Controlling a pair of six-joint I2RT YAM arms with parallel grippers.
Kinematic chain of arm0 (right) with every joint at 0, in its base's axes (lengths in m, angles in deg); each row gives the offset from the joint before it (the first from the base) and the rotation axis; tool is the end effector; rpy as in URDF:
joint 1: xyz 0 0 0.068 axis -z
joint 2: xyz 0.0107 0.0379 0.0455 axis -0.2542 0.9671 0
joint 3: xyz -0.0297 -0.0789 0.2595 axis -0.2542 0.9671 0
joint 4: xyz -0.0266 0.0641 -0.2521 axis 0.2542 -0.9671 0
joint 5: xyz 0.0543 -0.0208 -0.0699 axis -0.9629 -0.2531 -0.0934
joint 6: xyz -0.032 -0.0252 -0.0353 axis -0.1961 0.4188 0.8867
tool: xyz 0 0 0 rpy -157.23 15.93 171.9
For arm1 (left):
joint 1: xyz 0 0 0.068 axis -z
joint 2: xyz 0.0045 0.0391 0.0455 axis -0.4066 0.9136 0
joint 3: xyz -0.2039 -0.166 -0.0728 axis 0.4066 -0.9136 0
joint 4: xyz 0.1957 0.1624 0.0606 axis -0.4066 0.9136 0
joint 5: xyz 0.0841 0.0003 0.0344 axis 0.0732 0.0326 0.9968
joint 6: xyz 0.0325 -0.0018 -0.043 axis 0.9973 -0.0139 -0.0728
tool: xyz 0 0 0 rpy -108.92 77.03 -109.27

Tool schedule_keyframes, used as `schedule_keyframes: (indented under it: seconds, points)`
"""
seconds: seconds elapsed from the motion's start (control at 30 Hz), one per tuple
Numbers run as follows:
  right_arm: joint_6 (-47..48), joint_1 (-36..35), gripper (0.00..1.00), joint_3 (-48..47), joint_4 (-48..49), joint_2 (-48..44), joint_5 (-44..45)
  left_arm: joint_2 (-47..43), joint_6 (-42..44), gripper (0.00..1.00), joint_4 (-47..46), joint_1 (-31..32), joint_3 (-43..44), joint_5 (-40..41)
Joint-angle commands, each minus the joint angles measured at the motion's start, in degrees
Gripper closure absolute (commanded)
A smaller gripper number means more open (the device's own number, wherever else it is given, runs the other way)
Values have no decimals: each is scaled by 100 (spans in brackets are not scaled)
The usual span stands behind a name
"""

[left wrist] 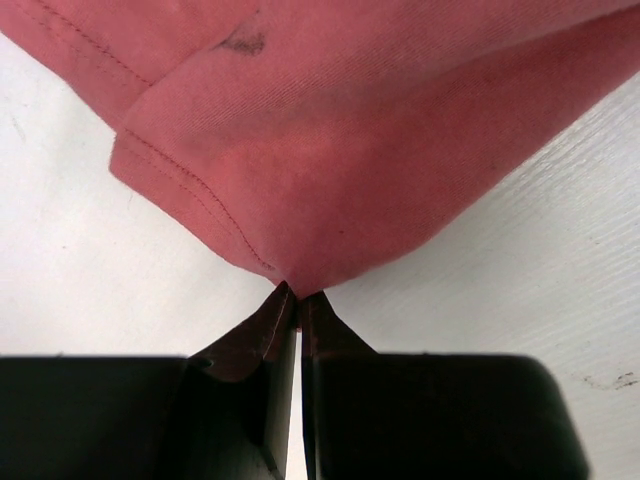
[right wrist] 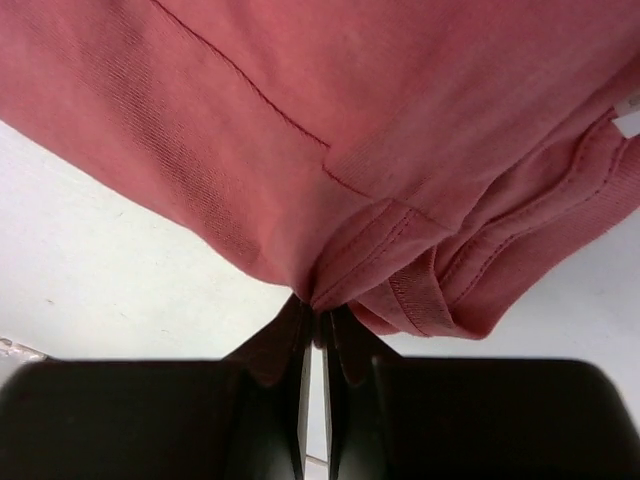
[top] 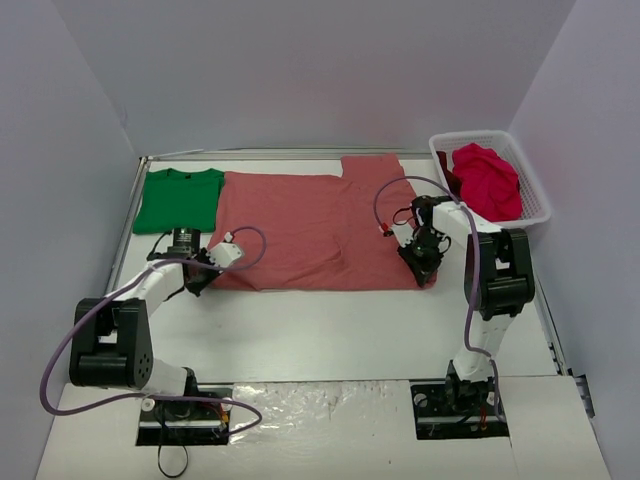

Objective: Fold and stack the t-shirts
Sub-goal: Grap the side of the flattened tshirt furthest away from the robot with both arms

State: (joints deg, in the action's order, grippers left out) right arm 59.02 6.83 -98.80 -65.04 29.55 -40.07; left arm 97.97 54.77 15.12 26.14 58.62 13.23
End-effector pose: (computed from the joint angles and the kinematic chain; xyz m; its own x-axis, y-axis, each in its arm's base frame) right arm 0.3515 0.0568 0.1580 -0.7111 -0.6523 -0.2623 -0.6911 0.7172 0.0899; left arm 0.2663 -0.0170 0.1732 -0.5151 0.7055 -0.4868 0.6991 0.6744 0.2376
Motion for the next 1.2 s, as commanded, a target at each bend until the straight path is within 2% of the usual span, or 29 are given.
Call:
schedule_keyframes:
  seconds: [0.0, 0.23, 0.5, 0.77, 1.17]
  points:
    - [-16, 60, 100, -149, -404, -246, 361, -399, 182, 97, 97, -4, 50, 32]
    - [151, 236, 100, -413, -782, -457, 475, -917, 613, 98, 422, -180, 24, 208]
    - [204, 333, 100, -395, -791, -423, 467, -1094, 842, 98, 554, -373, -143, 278]
    - [230, 342, 100, -281, -905, -563, 379, -1506, 956, 98, 976, -400, -284, 59]
    - [538, 342, 100, 184, -1643, -1958, 177, -2886, 1176, 98, 2600, -400, -12, -337]
